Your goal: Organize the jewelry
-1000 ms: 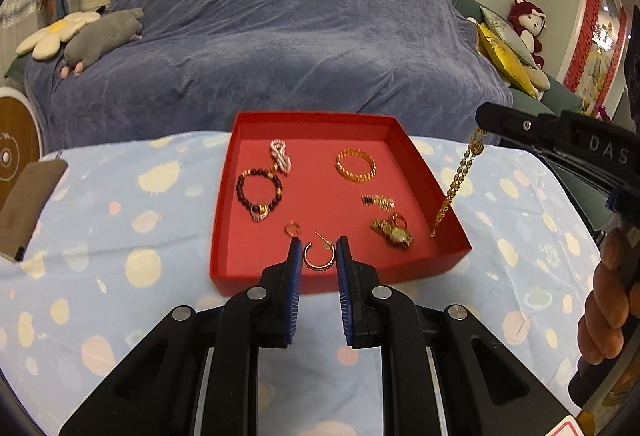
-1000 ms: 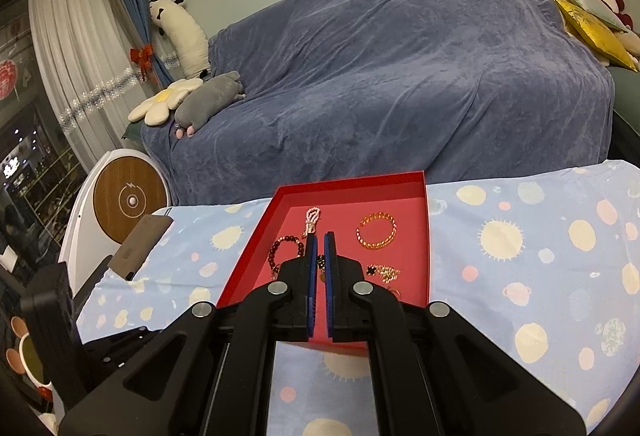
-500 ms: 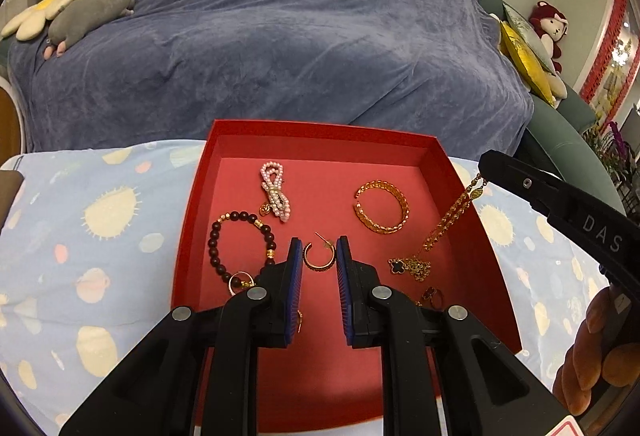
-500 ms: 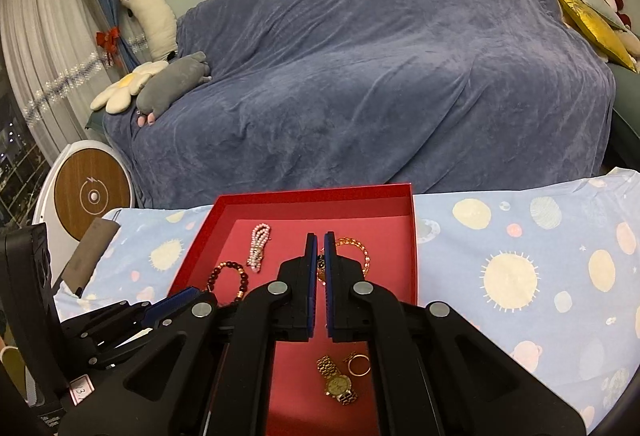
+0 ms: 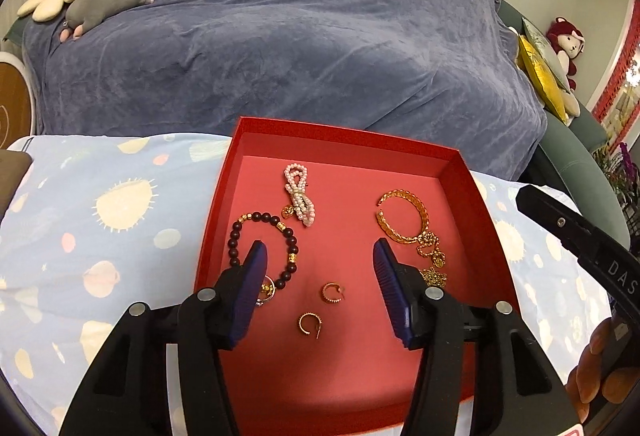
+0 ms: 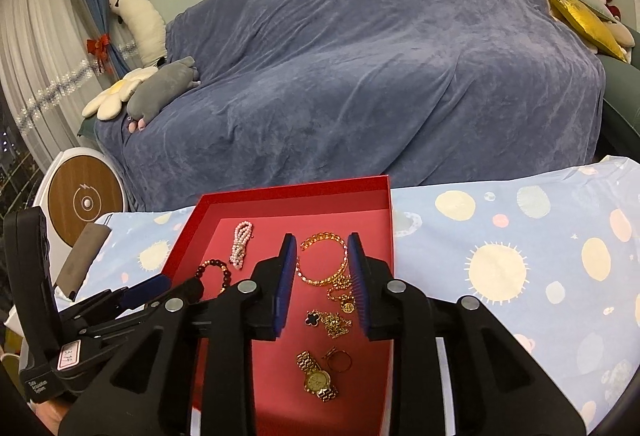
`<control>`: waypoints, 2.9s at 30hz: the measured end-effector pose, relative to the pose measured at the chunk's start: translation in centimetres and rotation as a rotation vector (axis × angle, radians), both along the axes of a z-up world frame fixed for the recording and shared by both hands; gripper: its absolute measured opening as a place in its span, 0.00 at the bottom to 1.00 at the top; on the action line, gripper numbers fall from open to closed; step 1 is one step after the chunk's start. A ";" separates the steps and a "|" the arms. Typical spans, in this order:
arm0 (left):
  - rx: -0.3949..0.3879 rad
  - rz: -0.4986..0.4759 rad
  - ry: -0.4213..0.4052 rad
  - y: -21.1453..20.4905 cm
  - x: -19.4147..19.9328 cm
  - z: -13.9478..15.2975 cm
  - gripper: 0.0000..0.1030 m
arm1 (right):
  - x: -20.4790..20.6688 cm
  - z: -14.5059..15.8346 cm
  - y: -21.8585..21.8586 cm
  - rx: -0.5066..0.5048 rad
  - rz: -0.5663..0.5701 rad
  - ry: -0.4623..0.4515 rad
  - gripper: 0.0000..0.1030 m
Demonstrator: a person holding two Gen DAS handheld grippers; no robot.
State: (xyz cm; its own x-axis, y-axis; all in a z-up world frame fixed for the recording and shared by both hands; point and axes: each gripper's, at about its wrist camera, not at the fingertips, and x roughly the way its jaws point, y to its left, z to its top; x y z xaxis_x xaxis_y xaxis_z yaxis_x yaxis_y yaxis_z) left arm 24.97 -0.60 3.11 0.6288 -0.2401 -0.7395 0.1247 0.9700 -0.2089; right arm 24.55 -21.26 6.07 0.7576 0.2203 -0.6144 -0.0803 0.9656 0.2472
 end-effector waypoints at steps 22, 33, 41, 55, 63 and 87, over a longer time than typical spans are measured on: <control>0.110 0.055 -0.024 1.3 -13.3 1.9 0.66 | -13.4 -0.3 0.7 0.000 0.015 0.064 0.51; 0.113 0.089 0.033 2.1 -18.2 -0.4 0.70 | -18.1 -3.0 3.5 -0.110 0.047 0.091 0.67; 0.187 0.086 0.006 2.8 -19.6 -1.5 0.78 | -18.1 -4.6 3.7 -0.162 0.025 0.111 0.76; 0.173 0.082 0.051 1.4 -18.9 -2.6 0.83 | -18.2 -5.8 3.6 -0.199 -0.028 0.123 0.89; 0.202 0.090 0.034 0.5 -18.8 -2.6 0.83 | -18.7 -5.5 3.2 -0.221 -0.050 0.101 0.93; 0.290 0.116 -0.005 -1.0 -18.8 -2.2 0.83 | -19.2 -5.4 2.4 -0.217 -0.080 0.088 0.94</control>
State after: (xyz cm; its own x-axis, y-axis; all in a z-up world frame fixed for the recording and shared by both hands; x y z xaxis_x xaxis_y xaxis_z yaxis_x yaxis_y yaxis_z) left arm 6.20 -1.55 0.87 0.6432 0.0542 -0.7638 0.0102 0.9968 0.0794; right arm 5.39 -18.89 0.69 0.7088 0.0170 -0.7052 0.0114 0.9993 0.0355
